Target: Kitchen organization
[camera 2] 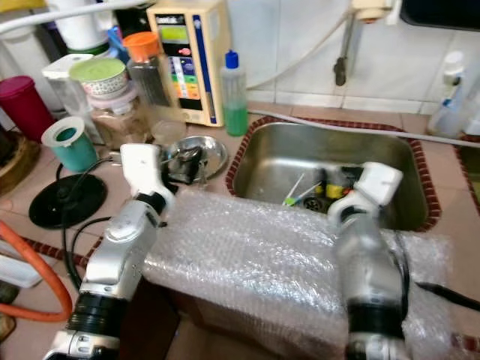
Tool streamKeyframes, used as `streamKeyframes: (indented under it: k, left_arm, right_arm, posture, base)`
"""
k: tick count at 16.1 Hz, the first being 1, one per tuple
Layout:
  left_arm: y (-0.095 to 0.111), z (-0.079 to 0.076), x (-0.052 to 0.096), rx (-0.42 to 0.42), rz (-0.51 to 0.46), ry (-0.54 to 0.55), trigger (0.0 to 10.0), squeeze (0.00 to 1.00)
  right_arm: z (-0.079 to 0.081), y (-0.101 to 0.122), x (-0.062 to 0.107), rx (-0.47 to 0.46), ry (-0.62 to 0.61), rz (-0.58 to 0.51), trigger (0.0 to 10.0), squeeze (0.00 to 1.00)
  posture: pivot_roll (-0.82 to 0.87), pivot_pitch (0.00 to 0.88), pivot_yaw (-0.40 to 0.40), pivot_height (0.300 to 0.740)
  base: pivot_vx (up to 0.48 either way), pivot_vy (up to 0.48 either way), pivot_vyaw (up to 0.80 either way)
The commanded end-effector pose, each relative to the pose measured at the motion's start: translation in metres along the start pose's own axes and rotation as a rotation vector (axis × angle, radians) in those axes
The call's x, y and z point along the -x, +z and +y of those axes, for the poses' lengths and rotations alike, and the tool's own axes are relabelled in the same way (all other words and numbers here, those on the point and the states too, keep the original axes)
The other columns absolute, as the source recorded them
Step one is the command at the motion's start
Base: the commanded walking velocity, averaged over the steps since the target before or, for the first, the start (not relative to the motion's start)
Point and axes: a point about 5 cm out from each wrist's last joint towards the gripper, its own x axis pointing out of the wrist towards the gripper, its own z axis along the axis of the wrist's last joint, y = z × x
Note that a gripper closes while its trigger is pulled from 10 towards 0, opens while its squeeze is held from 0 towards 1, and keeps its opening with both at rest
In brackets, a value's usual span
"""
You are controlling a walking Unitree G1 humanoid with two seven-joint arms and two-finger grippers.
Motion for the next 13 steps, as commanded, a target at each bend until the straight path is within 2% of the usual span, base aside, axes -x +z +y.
streamKeyframes:
  k: [1, 3, 6, 7, 8, 10, 13]
  left_arm:
    - [0.002, 0.020, -0.002, 0.008, -0.001, 0.117, 10.0, 0.00]
    - [0.003, 0.044, 0.002, 0.038, -0.008, 0.264, 10.0, 0.00]
    - [-0.006, 0.065, 0.005, 0.058, 0.034, 0.376, 10.0, 0.00]
    - [-0.006, 0.067, 0.004, 0.065, 0.040, 0.387, 10.0, 0.00]
    - [-0.008, 0.068, 0.000, 0.131, 0.055, 0.400, 10.0, 0.00]
    - [-0.010, 0.066, -0.010, 0.227, 0.082, 0.389, 10.0, 0.00]
    - [-0.012, 0.062, -0.022, 0.342, 0.123, 0.386, 10.0, 0.00]
  right_arm:
    - [0.029, -0.001, 0.012, -0.002, 0.158, 0.009, 10.0, 0.00]
    - [0.047, -0.009, 0.032, -0.023, 0.234, 0.044, 10.0, 0.00]
    - [0.067, -0.018, 0.051, -0.028, 0.334, 0.085, 10.0, 0.00]
    - [0.071, -0.017, 0.053, -0.030, 0.367, 0.086, 10.0, 0.00]
    - [0.082, -0.015, 0.060, -0.042, 0.452, 0.112, 10.0, 0.00]
    - [0.090, -0.011, 0.064, -0.023, 0.514, 0.115, 10.0, 0.00]
    - [0.096, -0.008, 0.071, -0.004, 0.535, 0.131, 10.0, 0.00]
  posture:
    - [-0.05, 0.000, 0.115, 0.740]
    - [-0.05, 0.000, 0.116, 0.740]
    - [-0.05, 0.000, 0.118, 0.740]
    - [-0.06, 0.000, 0.119, 0.740]
    - [-0.06, 0.000, 0.119, 0.740]
    - [-0.06, 0.000, 0.116, 0.740]
    - [-0.07, 0.001, 0.114, 0.740]
  base:
    - [0.000, 0.000, 0.00]
    - [0.000, 0.000, 0.00]
    - [0.000, 0.000, 0.00]
    - [0.000, 0.000, 0.00]
    - [0.000, 0.000, 0.00]
    - [0.000, 0.000, 0.00]
    - [0.000, 0.000, 0.00]
